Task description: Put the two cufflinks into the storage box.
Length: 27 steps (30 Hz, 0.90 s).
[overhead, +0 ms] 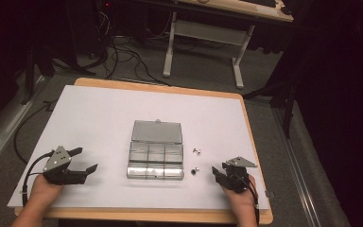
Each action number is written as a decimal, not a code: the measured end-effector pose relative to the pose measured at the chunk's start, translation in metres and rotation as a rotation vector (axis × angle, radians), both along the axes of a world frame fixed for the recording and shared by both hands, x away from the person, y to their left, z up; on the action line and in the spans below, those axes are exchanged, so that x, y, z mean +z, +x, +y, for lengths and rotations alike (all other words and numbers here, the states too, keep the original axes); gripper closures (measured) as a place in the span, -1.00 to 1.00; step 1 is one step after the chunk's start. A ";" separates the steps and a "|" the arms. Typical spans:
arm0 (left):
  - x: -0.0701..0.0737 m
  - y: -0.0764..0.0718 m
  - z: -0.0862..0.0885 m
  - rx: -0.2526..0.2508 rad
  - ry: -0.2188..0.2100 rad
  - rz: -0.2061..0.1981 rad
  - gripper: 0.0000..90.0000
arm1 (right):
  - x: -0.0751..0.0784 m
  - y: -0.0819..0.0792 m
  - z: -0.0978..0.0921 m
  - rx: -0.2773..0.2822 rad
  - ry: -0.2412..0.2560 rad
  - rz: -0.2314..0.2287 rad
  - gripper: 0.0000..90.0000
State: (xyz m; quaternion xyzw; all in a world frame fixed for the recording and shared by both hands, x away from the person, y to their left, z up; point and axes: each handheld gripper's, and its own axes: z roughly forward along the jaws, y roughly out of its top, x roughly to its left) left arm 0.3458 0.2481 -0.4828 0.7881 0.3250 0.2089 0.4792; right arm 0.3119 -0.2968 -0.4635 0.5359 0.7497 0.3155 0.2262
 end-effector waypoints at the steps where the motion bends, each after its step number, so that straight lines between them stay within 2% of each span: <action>1: 0.000 0.000 0.000 -0.001 0.000 0.006 -0.67 | 0.001 0.000 -0.001 0.000 0.004 -0.004 0.15; 2: 0.000 0.001 0.000 0.000 0.001 0.008 -0.67 | 0.002 -0.001 -0.001 -0.007 0.018 -0.004 0.12; 5: 0.000 0.001 0.000 -0.001 -0.001 0.010 -0.67 | 0.003 0.000 0.000 -0.007 -0.001 0.008 0.10; 10: 0.000 0.000 0.000 -0.003 0.001 0.003 -0.67 | 0.007 0.004 -0.001 -0.010 0.009 0.027 0.08; 15: 0.000 -0.001 0.001 -0.008 -0.004 -0.007 -0.67 | 0.012 0.011 -0.001 0.007 -0.018 0.089 0.07; 17: 0.000 -0.002 0.001 -0.007 -0.006 -0.009 -0.67 | 0.015 0.015 -0.001 0.018 -0.019 0.125 0.11; 18: 0.000 -0.001 0.001 -0.008 -0.007 -0.007 -0.67 | 0.017 0.017 -0.002 0.030 -0.002 0.142 0.10; 19: 0.000 -0.001 0.001 -0.009 -0.008 -0.006 -0.67 | 0.018 0.019 -0.002 0.043 0.018 0.153 0.10; 21: 0.000 -0.001 0.001 -0.010 -0.009 -0.004 -0.67 | 0.019 0.020 -0.002 0.043 0.023 0.156 0.10; 23: 0.000 -0.001 0.002 -0.010 -0.011 -0.003 -0.67 | 0.022 0.024 -0.001 0.058 -0.003 0.184 0.07; 27: 0.000 -0.001 0.001 -0.013 -0.009 -0.006 -0.67 | 0.026 0.026 0.001 0.068 -0.003 0.216 0.00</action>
